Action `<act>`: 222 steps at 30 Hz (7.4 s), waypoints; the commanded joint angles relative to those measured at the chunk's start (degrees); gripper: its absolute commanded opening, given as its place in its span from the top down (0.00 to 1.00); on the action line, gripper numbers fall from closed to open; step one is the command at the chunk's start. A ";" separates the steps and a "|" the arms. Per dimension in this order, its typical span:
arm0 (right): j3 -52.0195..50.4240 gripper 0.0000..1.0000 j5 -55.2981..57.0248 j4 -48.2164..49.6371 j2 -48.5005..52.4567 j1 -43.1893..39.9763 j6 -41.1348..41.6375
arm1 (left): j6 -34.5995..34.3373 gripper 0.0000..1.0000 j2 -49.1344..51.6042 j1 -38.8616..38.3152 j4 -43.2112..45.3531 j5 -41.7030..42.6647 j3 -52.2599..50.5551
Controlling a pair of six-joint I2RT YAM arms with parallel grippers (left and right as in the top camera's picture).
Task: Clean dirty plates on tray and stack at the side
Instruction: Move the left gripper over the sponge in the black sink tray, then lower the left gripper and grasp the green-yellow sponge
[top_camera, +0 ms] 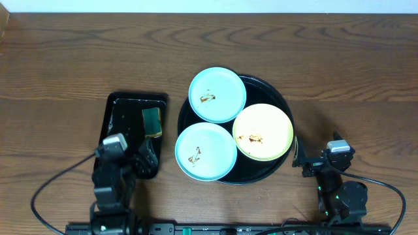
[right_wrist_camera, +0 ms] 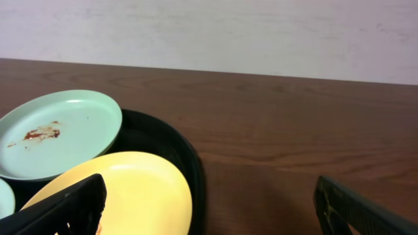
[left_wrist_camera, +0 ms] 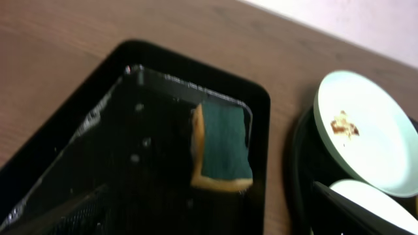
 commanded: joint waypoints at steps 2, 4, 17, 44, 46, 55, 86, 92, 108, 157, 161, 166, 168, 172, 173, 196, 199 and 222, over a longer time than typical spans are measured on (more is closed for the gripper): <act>-0.07 0.01 -0.22 -0.26 -0.28 0.57 -0.09 | -0.26 0.09 10.14 -0.20 -2.54 4.48 12.07; -0.07 0.01 -0.24 -0.26 -0.28 0.57 -0.09 | -0.26 0.09 16.02 -0.20 -5.25 6.40 17.44; -0.07 0.01 -0.24 -0.26 -0.28 0.57 -0.09 | 5.14 0.09 46.62 -0.20 -32.24 9.90 44.06; -0.07 0.01 -0.24 -0.26 -0.28 0.57 -0.09 | 5.97 0.09 52.39 -0.20 -40.02 10.40 46.12; -0.07 0.01 -0.24 -0.26 -0.28 0.57 -0.09 | 5.75 0.09 53.02 -0.20 -40.00 7.13 46.12; -0.07 0.01 -0.24 -0.26 -0.28 0.57 -0.09 | 5.42 0.02 61.18 -0.20 -38.03 5.38 46.16; -0.07 0.01 -0.24 -0.26 -0.28 0.57 -0.09 | 8.61 0.04 71.36 -6.78 -20.46 -3.23 46.66; -0.07 0.01 -0.24 -0.26 -0.28 0.57 -0.09 | 8.61 0.05 73.13 -6.78 -17.16 -3.23 46.90; -0.07 0.01 -0.24 -0.26 -0.28 0.57 -0.09 | 6.86 0.13 82.07 -6.80 -22.58 -3.17 55.43; -0.07 0.01 -0.22 -0.26 -0.28 0.57 -0.09 | 16.37 0.17 90.36 -4.44 -31.98 0.11 61.79; -0.07 0.01 -0.22 -0.26 -0.28 0.57 -0.09 | 16.24 0.36 90.92 -4.42 -32.24 0.35 61.79; -0.07 0.01 -0.24 -0.26 -0.28 0.57 -0.09 | 14.56 0.71 91.73 -4.42 -32.81 0.28 61.79; -0.07 0.01 -0.24 -0.26 -0.28 0.57 -0.09 | 13.16 0.76 91.73 -4.26 -33.05 -0.96 61.79; -0.07 0.01 -0.24 -0.26 -0.28 0.57 -0.09 | 11.56 0.88 91.71 -3.23 -34.38 -3.48 61.79; -0.07 0.01 -0.24 -0.26 -0.28 0.57 -0.09 | 11.52 0.89 91.71 -2.78 -34.97 -3.65 61.79; -0.07 0.01 -0.24 -0.26 -0.28 0.57 -0.09 | 8.55 0.92 91.71 2.71 -38.21 -3.58 61.79; -0.07 0.01 -0.24 -0.26 -0.28 0.57 -0.09 | 8.55 0.93 91.71 2.71 -38.18 -2.89 61.79; -0.07 0.01 -0.24 -0.26 -0.28 0.57 -0.09 | 8.31 0.93 91.71 2.71 -37.11 -2.67 61.79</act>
